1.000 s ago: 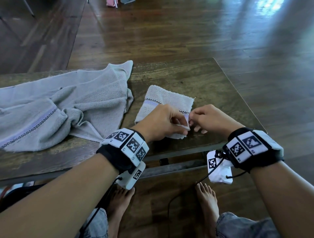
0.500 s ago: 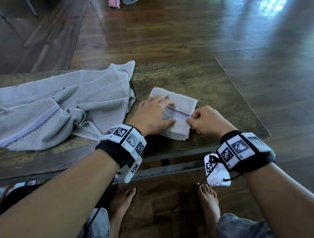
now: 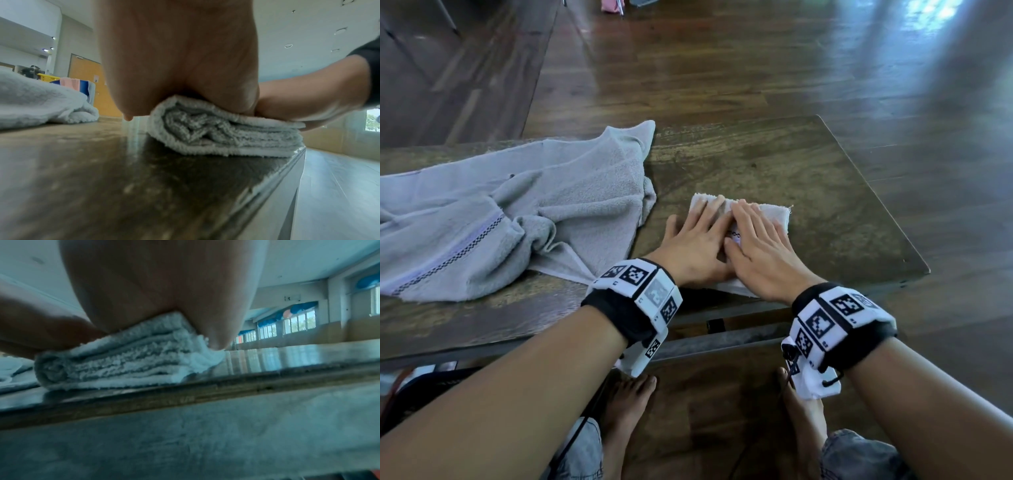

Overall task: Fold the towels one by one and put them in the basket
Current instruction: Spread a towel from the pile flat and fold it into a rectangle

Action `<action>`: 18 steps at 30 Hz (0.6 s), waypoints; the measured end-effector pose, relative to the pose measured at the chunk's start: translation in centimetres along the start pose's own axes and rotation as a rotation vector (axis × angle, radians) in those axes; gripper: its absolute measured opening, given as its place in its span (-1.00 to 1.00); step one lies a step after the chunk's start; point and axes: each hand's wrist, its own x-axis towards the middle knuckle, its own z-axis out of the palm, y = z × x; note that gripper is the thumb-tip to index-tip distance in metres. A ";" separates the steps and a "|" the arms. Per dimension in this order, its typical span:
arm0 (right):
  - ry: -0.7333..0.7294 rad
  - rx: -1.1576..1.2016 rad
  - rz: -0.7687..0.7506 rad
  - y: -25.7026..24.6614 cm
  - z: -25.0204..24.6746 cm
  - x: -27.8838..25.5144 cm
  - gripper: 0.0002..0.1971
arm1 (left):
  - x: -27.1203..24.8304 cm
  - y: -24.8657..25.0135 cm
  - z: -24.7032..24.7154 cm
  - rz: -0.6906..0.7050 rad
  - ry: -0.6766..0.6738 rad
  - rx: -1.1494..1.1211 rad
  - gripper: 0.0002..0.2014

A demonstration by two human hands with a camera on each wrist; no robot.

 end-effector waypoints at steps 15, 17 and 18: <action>0.026 -0.011 0.103 0.5 1.0 -0.1 -0.25 | 0.2 -1.9 -0.4 -0.128 -0.113 -0.068 -0.37; 0.030 -0.031 0.097 0.6 1.1 -0.2 -0.24 | 0.2 -2.0 -0.4 -0.131 -0.127 -0.070 -0.38; 0.030 -0.030 0.096 0.7 1.1 -0.2 -0.24 | 0.2 -2.0 -0.4 -0.128 -0.139 -0.067 -0.37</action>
